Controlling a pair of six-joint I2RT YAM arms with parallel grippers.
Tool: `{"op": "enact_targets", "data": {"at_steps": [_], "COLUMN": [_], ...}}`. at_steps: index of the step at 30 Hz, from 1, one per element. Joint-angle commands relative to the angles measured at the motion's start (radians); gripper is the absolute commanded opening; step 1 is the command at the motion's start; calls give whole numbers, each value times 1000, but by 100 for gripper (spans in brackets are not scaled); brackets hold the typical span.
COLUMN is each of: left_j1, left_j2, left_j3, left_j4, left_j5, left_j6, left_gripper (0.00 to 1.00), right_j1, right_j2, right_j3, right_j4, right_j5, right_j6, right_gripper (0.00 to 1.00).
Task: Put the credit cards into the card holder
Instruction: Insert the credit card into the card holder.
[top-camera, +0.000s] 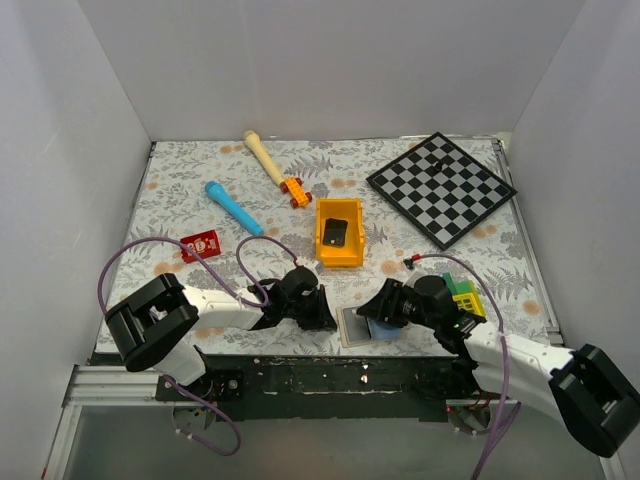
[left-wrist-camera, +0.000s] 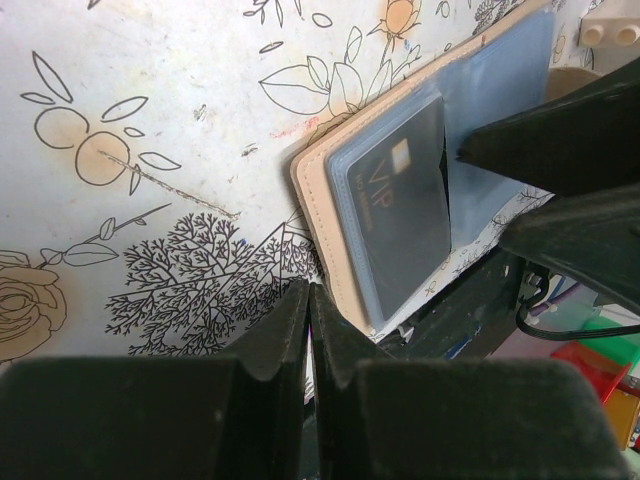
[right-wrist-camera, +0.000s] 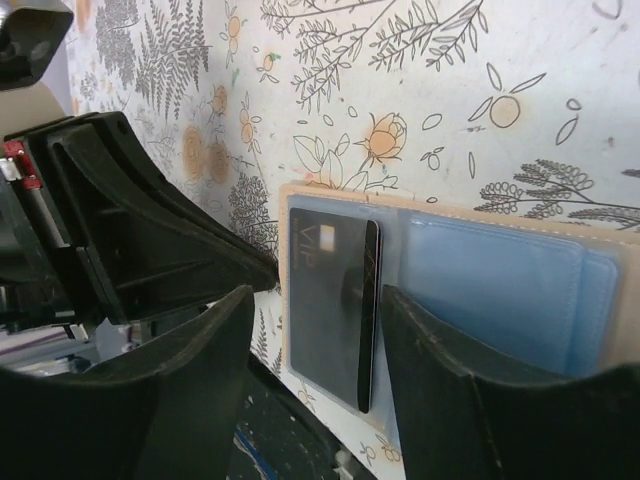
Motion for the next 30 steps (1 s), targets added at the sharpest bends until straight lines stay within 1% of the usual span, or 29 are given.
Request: {"op": "enact_targets", "data": {"at_steps": [1, 3, 5, 7, 8, 11, 12, 14, 15, 30], "left_j1": [-6, -6, -6, -7, -6, -6, -6, -6, -6, -6], "left_j2": [-5, -1, 2, 3, 5, 3, 5, 5, 8, 19], "left_j3": [7, 7, 7, 8, 10, 12, 12, 13, 12, 19], "left_j4": [7, 10, 13, 13, 13, 13, 13, 12, 12, 12], "left_j5": [-10, -8, -5, -5, -3, -3, -3, -2, -2, 6], "left_j6": [7, 6, 6, 6, 7, 6, 7, 9, 9, 12], "left_gripper": [3, 2, 3, 2, 2, 2, 2, 2, 2, 2], "right_j1": [4, 4, 4, 4, 4, 4, 4, 3, 4, 4], "right_j2": [-149, -191, -211, -211, -203, -177, -165, -145, -134, 18], "right_j3": [82, 99, 102, 102, 102, 107, 109, 113, 115, 119], "right_j4": [-303, -366, -381, -389, -390, -387, -381, -363, -351, -226], "right_j5": [76, 90, 90, 83, 83, 78, 72, 63, 58, 8], "right_j6": [-115, -133, -138, -141, -144, -156, -159, -165, -167, -162], "right_gripper": [64, 64, 64, 58, 51, 21, 13, 3, 1, 1]}}
